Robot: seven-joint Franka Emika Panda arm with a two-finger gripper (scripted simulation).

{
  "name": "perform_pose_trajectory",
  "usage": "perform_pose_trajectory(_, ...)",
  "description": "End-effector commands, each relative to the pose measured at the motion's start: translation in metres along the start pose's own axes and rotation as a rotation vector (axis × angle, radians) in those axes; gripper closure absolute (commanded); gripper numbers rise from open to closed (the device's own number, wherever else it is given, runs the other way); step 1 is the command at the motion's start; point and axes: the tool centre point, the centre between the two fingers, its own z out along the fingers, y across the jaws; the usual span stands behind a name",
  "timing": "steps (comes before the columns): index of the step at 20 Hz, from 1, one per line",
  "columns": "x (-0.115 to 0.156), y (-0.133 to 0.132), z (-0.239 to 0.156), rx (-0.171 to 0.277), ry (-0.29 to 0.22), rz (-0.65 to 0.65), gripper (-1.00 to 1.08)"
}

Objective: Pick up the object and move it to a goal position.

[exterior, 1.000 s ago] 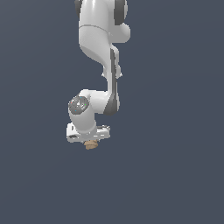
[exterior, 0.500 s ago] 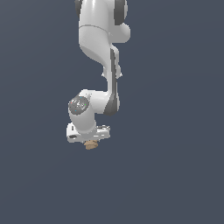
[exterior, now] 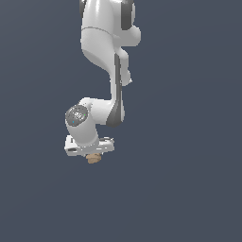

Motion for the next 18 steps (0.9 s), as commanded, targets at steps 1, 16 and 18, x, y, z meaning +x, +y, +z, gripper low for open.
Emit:
perform_pose_trajectory(1,0.004,0.011,-0.003,0.0,0.0,0.001,1.08)
perform_pose_trajectory(16,0.038,0.087,-0.024,0.0,0.0,0.001,1.08)
perform_pose_trajectory(18,0.041,0.092,-0.025,0.0,0.0,0.001,1.08)
